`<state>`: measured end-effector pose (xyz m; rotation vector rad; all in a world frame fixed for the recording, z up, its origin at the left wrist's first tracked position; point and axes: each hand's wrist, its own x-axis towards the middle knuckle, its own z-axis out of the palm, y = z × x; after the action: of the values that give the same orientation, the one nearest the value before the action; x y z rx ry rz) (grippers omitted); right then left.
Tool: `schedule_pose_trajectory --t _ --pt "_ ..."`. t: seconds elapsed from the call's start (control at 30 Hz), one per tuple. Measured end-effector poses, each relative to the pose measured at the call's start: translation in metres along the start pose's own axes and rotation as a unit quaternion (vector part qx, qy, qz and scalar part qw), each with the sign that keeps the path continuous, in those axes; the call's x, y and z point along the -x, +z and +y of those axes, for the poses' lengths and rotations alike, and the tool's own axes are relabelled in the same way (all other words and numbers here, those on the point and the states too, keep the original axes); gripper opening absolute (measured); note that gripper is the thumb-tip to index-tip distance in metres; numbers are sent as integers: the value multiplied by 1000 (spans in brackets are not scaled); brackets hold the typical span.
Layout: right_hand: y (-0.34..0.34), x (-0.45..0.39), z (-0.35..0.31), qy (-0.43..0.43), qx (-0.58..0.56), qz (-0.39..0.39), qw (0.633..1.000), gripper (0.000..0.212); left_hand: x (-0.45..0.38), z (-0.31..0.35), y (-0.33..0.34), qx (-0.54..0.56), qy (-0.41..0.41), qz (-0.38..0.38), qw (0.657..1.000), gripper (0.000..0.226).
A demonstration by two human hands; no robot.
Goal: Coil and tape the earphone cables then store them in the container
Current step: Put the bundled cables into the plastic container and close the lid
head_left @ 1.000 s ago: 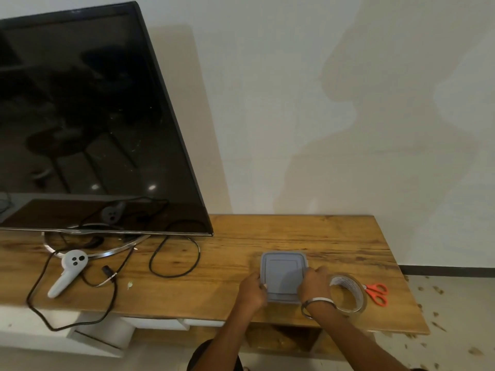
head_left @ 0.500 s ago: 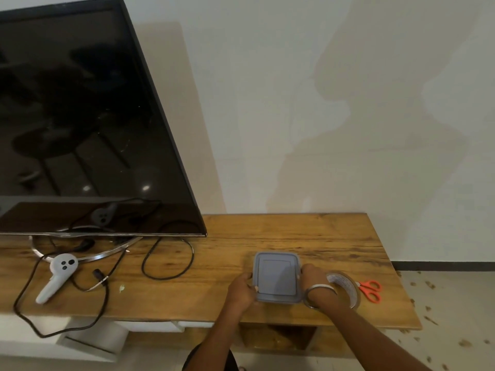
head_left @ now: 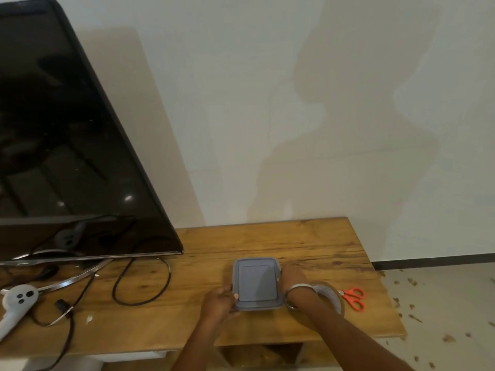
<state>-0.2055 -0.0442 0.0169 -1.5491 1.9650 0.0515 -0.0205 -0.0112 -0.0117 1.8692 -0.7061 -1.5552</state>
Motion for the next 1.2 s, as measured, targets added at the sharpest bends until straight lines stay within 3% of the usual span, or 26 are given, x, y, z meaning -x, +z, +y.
schedule_pose_trajectory --t 0.17,0.5,1.0,1.2 --pt "-9 -10 10 -7 -55 -5 998 31 -7 4 10 -5 42 -12 999 47" --pt "-36 -42 49 30 -137 94 986 27 -27 24 66 32 71 -46 996 50" --pt "-74 -97 123 55 -158 190 968 27 -55 54 174 -9 109 -65 992 53" --pt "-77 -96 141 55 -185 207 959 28 -45 54 184 -41 104 -72 991 55"
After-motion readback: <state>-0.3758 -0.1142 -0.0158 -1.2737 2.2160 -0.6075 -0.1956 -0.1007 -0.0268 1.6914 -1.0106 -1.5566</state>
